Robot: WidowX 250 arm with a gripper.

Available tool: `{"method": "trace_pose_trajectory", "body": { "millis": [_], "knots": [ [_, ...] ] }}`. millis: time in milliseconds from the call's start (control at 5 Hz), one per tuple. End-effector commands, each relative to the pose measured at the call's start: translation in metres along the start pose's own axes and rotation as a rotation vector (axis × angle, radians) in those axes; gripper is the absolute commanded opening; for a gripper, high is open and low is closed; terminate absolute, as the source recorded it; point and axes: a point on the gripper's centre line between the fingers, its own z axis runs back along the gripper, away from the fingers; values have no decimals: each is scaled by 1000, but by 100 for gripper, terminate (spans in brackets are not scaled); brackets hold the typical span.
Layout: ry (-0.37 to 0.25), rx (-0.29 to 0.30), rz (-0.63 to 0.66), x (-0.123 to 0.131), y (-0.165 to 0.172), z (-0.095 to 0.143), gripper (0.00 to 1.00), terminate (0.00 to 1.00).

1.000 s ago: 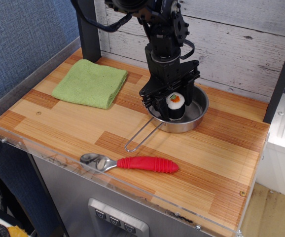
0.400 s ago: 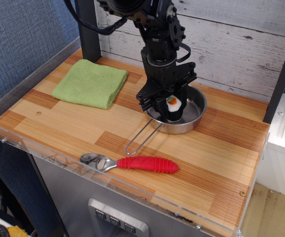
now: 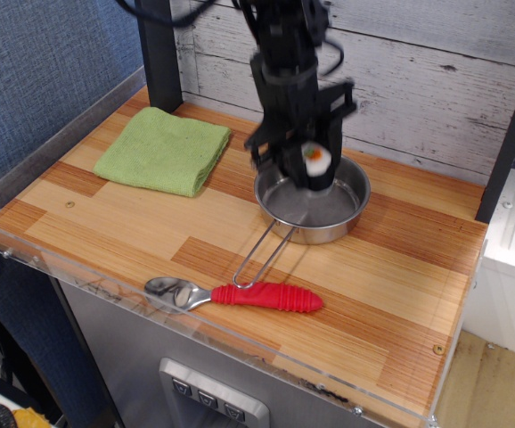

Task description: Move food from pan and put on green cloth

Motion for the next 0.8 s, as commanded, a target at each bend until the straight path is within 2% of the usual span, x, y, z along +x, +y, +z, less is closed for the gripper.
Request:
{"method": "trace_pose_trajectory", "body": {
  "millis": [0,200,600],
  "knots": [
    [-37,-142,72,23,-6,72,0,0],
    [-77,-183,129,52,-3,97,0,0],
    [-116,-200,262,122,15,111,0,0]
  ]
}}
